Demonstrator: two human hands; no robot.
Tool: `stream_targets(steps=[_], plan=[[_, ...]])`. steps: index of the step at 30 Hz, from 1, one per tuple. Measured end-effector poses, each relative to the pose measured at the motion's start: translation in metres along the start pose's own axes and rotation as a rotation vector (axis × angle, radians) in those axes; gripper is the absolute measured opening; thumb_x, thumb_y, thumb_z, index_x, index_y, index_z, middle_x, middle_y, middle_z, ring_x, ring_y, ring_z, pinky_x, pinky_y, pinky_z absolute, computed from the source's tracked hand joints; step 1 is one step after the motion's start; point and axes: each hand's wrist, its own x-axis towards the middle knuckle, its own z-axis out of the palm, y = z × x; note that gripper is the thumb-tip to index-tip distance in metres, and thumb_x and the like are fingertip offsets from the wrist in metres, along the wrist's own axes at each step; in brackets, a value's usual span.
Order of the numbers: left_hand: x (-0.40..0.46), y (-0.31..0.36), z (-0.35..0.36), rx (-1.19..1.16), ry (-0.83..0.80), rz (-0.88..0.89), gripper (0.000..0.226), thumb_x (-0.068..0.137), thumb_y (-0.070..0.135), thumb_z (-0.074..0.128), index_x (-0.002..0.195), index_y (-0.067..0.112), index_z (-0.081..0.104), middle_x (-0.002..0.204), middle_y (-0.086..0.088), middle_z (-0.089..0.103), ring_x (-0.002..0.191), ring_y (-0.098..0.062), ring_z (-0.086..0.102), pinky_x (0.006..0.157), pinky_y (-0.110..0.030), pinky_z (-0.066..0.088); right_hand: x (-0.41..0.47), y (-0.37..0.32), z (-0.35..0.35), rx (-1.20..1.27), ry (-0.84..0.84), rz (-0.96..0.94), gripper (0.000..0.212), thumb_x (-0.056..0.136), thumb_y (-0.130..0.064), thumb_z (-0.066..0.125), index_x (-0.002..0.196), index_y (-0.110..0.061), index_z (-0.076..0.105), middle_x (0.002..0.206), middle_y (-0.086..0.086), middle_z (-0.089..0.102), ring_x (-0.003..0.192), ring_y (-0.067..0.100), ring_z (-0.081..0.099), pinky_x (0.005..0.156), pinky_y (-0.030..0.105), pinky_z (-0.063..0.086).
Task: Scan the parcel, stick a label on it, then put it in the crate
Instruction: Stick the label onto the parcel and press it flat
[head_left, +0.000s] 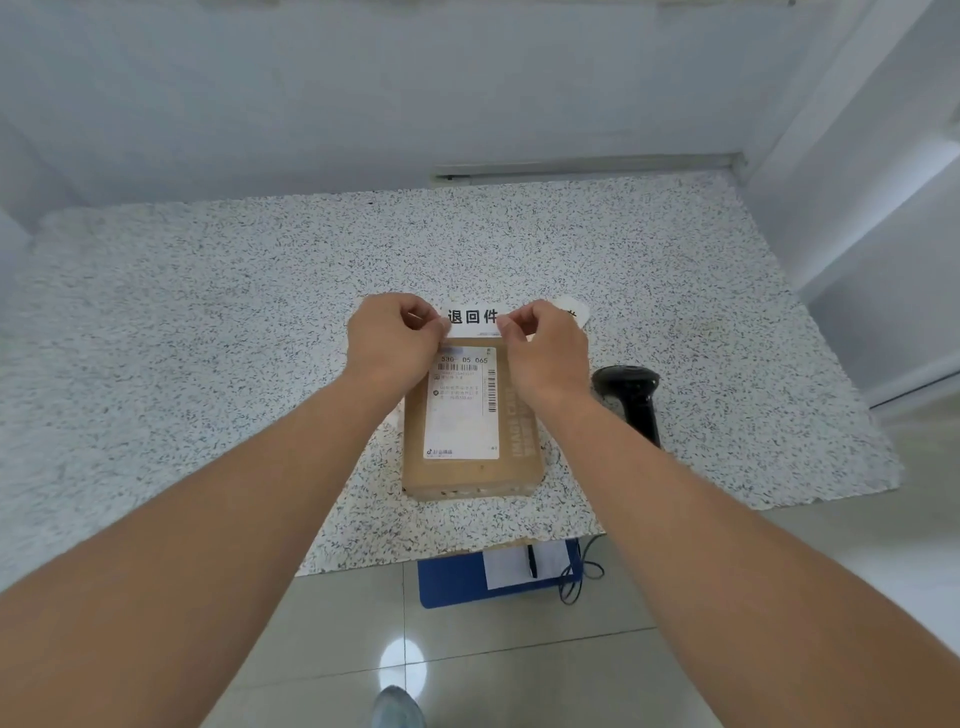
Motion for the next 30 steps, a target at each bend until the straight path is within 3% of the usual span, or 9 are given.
stream_targets(steps=[4, 13, 20, 30], plan=[[0.005, -0.001, 0.004, 0.077, 0.005, 0.038, 0.014, 0.085, 0.029, 0.080, 0.075, 0.025, 0.072, 0.077, 0.009, 0.069, 0.072, -0.005, 0.063, 0.058, -0.020, 0.044, 0.004, 0.003, 0.003, -0.043, 0.011, -0.010, 0.012, 0.102, -0.038, 0.064, 0.097, -0.027, 0.066, 0.108, -0.002, 0.063, 0.098, 0.017, 0.059, 0.098, 0.042, 0.051], [0.015, -0.005, 0.011, 0.110, -0.020, -0.042, 0.013, 0.086, 0.025, 0.079, 0.075, 0.018, 0.074, 0.076, 0.006, 0.072, 0.071, -0.008, 0.065, 0.054, -0.021, 0.042, 0.008, 0.003, 0.012, -0.122, 0.002, -0.026, 0.010, 0.103, -0.039, 0.063, 0.101, -0.029, 0.062, 0.111, -0.003, 0.050, 0.099, 0.018, 0.058, 0.101, 0.046, 0.051], [0.021, -0.004, 0.012, 0.129, -0.026, -0.077, 0.013, 0.086, 0.024, 0.079, 0.077, 0.015, 0.075, 0.080, 0.009, 0.072, 0.072, 0.000, 0.061, 0.054, -0.018, 0.039, 0.007, 0.005, 0.014, -0.164, 0.005, -0.059, 0.011, 0.104, -0.037, 0.061, 0.105, -0.026, 0.063, 0.113, -0.003, 0.049, 0.098, 0.019, 0.059, 0.099, 0.047, 0.052], [0.020, -0.003, 0.014, 0.204, 0.006, -0.049, 0.015, 0.087, 0.024, 0.076, 0.074, 0.017, 0.074, 0.082, 0.004, 0.074, 0.074, -0.009, 0.066, 0.054, -0.019, 0.042, 0.007, 0.006, 0.016, -0.236, 0.031, -0.128, 0.016, 0.104, -0.036, 0.060, 0.106, -0.020, 0.063, 0.113, -0.001, 0.049, 0.092, 0.020, 0.060, 0.085, 0.042, 0.057]])
